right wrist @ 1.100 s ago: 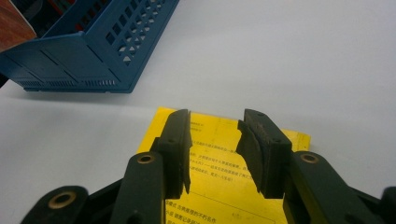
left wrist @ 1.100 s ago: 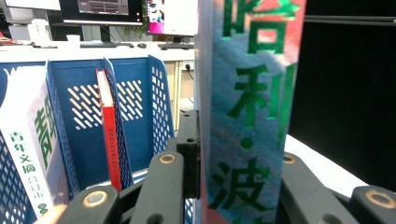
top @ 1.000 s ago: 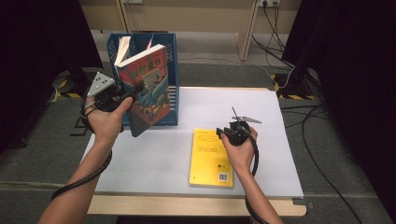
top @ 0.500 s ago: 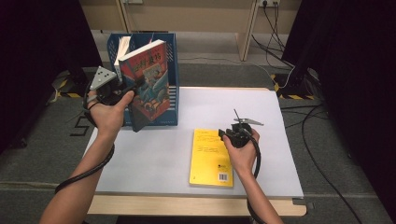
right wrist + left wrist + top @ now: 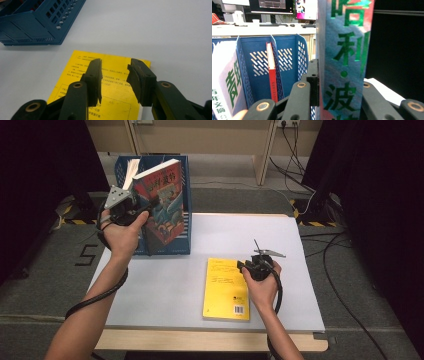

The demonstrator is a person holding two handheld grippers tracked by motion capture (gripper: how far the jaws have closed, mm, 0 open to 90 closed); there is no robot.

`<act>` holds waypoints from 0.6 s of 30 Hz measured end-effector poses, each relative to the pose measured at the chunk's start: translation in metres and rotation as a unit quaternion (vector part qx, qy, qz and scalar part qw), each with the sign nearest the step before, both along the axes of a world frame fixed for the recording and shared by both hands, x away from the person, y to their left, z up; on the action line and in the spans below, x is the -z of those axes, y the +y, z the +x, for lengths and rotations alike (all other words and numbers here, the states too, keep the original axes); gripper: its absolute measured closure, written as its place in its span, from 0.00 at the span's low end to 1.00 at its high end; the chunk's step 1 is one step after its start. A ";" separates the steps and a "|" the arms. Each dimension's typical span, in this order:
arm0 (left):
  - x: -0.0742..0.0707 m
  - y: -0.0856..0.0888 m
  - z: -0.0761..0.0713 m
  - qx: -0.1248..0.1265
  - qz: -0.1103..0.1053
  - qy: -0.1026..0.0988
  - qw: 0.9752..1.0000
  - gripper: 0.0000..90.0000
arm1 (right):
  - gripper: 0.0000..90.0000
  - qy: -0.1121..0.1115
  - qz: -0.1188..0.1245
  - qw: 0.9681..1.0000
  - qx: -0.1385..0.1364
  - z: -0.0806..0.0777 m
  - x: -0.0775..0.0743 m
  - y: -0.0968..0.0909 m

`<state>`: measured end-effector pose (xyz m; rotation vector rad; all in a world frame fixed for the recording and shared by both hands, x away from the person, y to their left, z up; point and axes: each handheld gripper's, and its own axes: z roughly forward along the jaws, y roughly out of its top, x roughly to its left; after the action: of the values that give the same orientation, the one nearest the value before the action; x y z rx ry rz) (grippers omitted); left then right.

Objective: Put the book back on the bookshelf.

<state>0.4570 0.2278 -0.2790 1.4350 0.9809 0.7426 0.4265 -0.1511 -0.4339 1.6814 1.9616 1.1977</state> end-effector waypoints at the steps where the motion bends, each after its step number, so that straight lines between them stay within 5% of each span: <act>1: 0.000 0.000 0.001 0.000 0.000 0.000 1.000 0.83 | 0.69 -0.001 -0.001 1.000 0.002 0.000 0.001 -0.001; 18: -0.007 -0.005 0.023 -0.022 0.000 0.004 1.000 0.83 | 0.69 0.001 0.000 1.000 0.003 -0.004 0.008 -0.003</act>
<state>0.4803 0.2224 -0.2724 1.4211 1.0207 0.7694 0.4221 -0.1545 -0.4416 1.6879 1.9580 1.1937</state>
